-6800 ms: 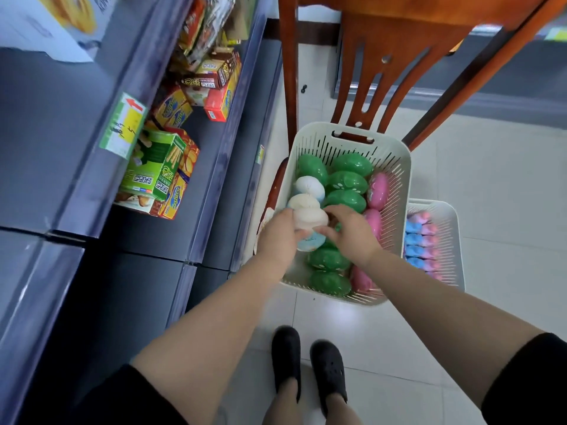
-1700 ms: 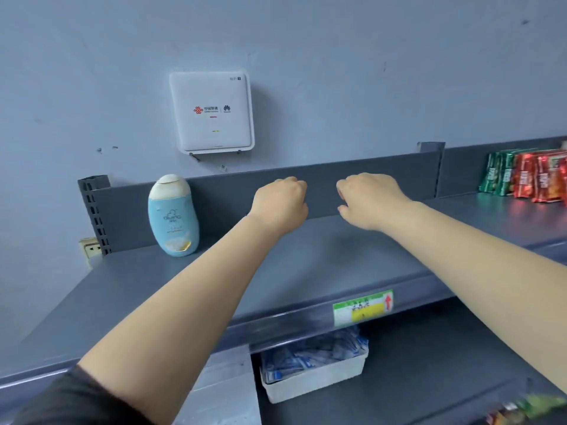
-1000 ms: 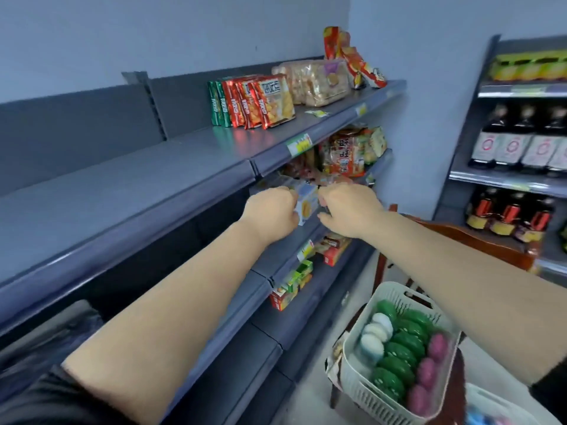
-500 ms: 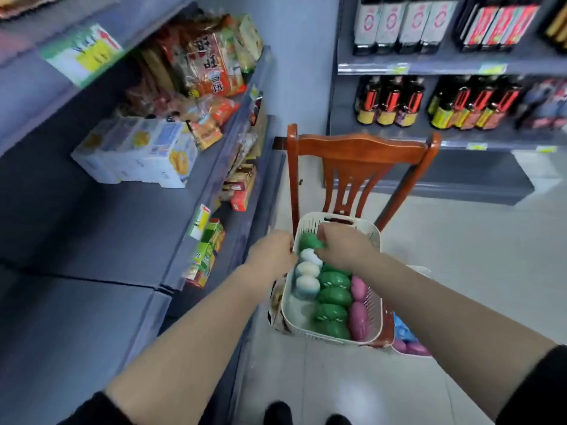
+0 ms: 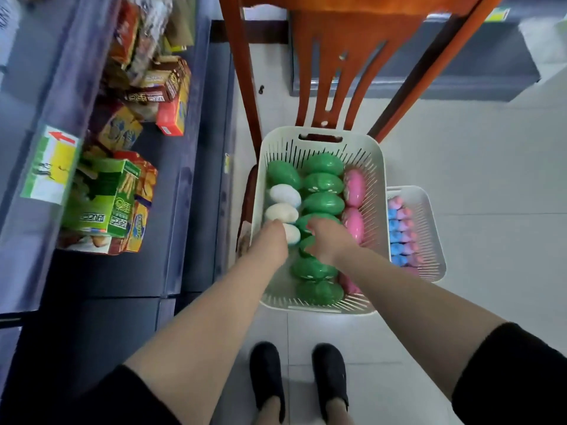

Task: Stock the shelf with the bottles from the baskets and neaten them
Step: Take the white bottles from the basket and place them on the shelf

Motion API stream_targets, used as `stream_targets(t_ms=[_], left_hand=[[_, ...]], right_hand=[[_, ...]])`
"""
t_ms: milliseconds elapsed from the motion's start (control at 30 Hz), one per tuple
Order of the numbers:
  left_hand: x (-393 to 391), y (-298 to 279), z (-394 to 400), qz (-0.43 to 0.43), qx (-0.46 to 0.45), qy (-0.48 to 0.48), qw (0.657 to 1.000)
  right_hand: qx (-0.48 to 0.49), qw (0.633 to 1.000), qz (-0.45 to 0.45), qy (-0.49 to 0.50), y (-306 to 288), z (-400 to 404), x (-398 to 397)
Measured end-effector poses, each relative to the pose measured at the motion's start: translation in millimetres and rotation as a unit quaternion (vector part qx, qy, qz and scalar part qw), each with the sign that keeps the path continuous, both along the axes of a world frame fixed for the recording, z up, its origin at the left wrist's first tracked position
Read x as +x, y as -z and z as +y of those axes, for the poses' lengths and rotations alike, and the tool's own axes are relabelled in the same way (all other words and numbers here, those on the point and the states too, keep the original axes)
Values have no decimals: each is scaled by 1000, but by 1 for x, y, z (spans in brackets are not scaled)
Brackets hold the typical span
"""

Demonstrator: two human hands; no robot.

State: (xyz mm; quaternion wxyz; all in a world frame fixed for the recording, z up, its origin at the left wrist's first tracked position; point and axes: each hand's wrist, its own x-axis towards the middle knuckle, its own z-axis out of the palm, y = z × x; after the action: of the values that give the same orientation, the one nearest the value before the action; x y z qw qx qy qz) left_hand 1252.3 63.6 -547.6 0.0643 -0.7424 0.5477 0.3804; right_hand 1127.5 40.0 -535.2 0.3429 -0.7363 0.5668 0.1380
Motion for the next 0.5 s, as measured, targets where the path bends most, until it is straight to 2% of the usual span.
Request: stream_targets(t_ms=[167,233,367,500], left_hand=[[-8,48,-12,-70,18,-18,997],[-12,61,-15,-66,22,-40,997],[-10,75,-16,-33,-23,-57,998],[-5,69,-10,-45,-35,-54,997]], right_hand=[[-12,1000,-3,1,54,-7,17],[-22,1000,16,4,69,-10,25],[-55,997,47,-5,87,-14,33],[-55,997,38,-36,87,-12,24]])
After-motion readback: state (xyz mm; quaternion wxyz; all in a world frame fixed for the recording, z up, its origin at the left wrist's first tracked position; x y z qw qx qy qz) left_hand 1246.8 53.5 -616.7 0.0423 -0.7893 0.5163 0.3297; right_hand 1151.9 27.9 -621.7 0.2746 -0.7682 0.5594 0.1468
